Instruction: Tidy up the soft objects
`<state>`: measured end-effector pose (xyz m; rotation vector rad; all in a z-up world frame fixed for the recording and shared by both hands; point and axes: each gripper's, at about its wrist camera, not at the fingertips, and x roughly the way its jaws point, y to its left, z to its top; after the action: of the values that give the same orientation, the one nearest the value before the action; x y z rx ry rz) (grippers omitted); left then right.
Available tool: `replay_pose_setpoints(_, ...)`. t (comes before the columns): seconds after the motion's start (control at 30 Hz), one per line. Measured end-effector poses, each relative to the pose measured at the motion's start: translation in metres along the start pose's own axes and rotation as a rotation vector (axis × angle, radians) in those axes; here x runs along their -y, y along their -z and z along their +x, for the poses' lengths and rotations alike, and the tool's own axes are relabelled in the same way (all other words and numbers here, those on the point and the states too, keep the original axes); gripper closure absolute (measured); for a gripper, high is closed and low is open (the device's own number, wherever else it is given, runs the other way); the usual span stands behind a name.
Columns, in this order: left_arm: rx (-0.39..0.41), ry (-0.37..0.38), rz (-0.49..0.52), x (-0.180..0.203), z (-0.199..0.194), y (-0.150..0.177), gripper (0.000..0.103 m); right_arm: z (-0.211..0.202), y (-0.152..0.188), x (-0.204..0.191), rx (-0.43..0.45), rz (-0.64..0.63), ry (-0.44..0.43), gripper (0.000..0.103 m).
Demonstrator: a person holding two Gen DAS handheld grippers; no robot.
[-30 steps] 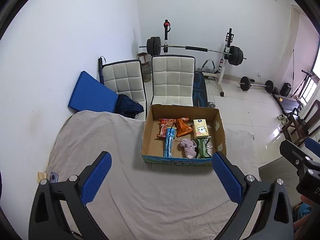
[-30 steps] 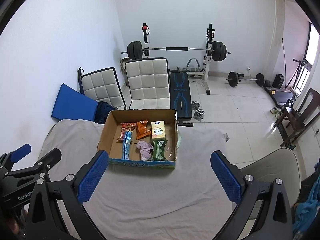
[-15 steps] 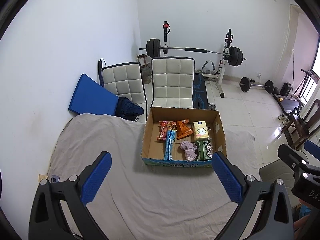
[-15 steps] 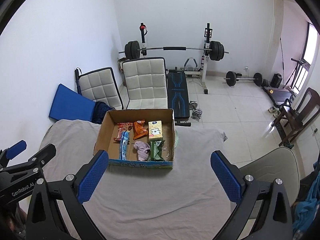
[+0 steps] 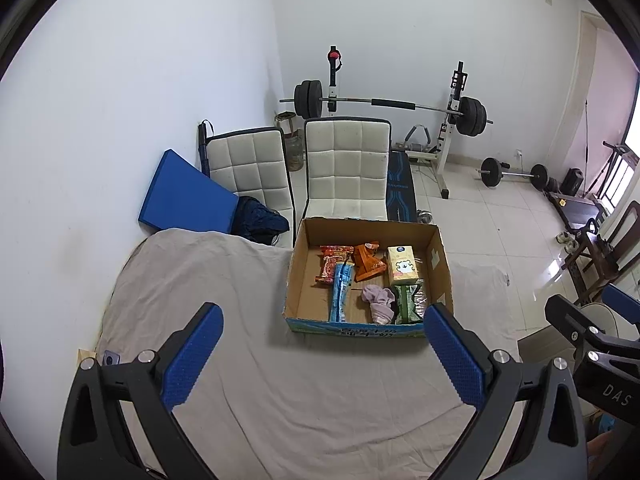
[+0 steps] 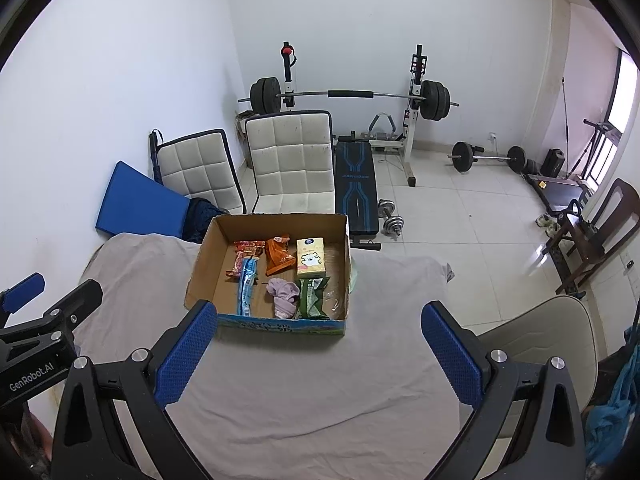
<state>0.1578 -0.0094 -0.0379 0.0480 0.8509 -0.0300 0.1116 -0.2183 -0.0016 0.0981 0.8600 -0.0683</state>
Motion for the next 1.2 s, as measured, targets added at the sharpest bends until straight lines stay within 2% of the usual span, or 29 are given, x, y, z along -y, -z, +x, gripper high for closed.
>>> replay_pose_setpoints(1.2,-0.014,-0.008,-0.017,-0.0039,0.0080,0.0020,0.000,0.0054,0.0047,-0.0008,-0.003,-0.023,-0.001,0.000)
